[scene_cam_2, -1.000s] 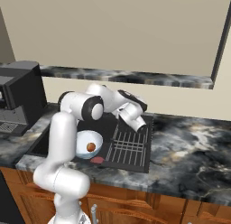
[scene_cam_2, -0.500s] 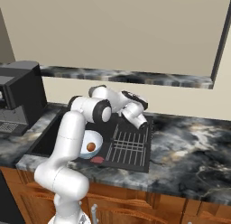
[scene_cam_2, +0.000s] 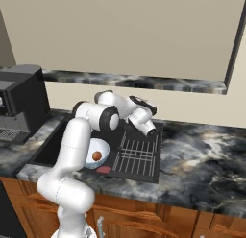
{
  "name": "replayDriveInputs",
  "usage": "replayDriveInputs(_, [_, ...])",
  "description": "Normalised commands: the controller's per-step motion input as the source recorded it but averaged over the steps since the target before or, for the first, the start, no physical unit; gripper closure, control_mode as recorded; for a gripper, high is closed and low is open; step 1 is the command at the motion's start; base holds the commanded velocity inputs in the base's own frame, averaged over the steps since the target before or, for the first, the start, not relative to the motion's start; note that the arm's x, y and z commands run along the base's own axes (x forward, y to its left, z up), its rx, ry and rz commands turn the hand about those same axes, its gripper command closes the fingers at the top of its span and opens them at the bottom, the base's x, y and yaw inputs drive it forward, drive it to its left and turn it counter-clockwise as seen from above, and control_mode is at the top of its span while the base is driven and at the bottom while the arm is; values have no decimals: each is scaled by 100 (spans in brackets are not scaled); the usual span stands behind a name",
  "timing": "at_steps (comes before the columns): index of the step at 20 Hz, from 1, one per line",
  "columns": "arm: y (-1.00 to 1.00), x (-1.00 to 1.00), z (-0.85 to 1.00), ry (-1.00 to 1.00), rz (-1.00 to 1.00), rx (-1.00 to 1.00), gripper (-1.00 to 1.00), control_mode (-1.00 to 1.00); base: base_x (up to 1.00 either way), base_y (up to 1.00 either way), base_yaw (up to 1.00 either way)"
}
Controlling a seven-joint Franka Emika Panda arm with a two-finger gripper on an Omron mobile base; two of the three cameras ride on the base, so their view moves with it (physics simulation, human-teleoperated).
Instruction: Pick the apple from the cabinet and place it in the bowl. Then pick the bowl and place it in the sink. Then turn on the sink facuet.
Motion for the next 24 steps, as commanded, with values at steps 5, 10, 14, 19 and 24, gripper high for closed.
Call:
replayDriveInputs(5, [-45,0,0,9,0,9,100,-100,0,0,0])
replayDriveInputs(10, [-78,-3,-2,19,0,15,100,-100,0,0,0])
replayDriveInputs(14, [-96,-5,-8,28,0,19,100,-100,0,0,0])
replayDriveInputs(19, [-90,-1,-16,32,0,17,100,-100,0,0,0])
replayDriveInputs(24, [-77,-9,-23,30,0,13,100,-100,0,0,0])
